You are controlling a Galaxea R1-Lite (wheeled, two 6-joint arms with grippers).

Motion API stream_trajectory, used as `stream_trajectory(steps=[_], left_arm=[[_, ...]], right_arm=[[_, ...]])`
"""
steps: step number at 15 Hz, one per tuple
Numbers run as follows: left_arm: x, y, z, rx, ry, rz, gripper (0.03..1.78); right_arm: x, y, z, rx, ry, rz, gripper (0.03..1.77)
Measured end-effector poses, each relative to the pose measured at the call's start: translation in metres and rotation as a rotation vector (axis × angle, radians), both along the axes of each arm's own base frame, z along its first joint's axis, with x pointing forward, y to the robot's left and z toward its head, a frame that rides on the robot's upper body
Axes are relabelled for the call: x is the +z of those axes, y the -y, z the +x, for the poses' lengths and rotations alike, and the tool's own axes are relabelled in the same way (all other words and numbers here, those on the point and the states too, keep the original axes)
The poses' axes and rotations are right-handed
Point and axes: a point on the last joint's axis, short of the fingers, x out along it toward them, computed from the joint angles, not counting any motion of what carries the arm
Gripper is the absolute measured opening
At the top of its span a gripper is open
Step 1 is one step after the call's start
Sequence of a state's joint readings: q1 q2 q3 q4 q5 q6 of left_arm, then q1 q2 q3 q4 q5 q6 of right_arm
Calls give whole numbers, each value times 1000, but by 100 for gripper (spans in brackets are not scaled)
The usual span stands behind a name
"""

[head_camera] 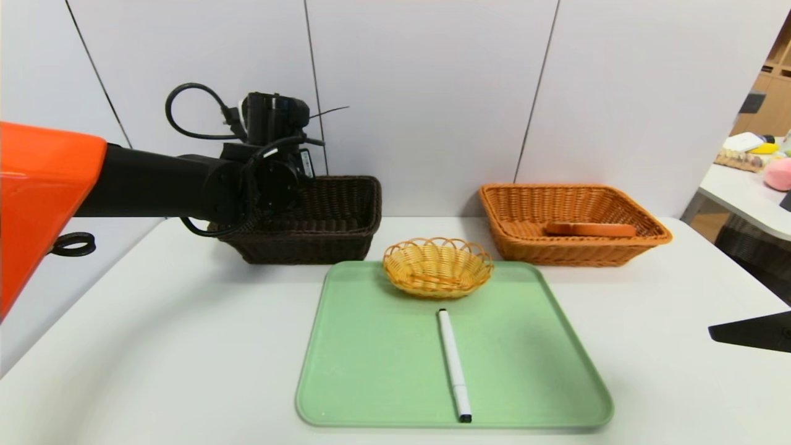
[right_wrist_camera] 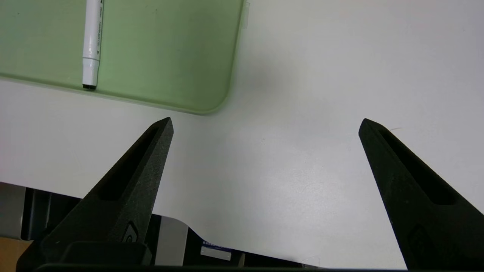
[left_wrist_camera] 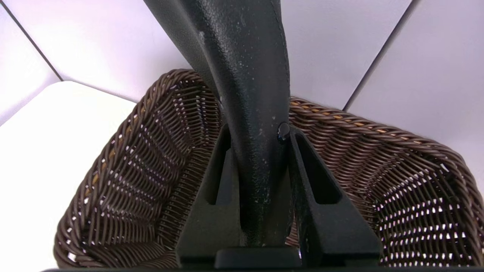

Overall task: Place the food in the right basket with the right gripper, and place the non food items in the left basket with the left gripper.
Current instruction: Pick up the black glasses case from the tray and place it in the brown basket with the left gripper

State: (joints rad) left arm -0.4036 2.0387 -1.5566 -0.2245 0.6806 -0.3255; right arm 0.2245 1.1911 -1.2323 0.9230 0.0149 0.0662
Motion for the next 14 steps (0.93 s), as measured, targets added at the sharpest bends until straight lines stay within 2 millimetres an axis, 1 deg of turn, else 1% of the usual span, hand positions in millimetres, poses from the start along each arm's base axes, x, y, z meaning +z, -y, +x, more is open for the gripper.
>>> stream_trajectory(steps=[3, 8, 14], left_arm=[[-2, 0, -2, 11, -16, -40, 42], [-8, 7, -9, 13, -64, -131, 42], [-12, 7, -11, 16, -101, -126, 39]], right_arm=[[-1, -1, 1, 5, -4, -3, 170], [-2, -2, 1, 13, -10, -3, 170], [-4, -3, 0, 21, -17, -4, 170]])
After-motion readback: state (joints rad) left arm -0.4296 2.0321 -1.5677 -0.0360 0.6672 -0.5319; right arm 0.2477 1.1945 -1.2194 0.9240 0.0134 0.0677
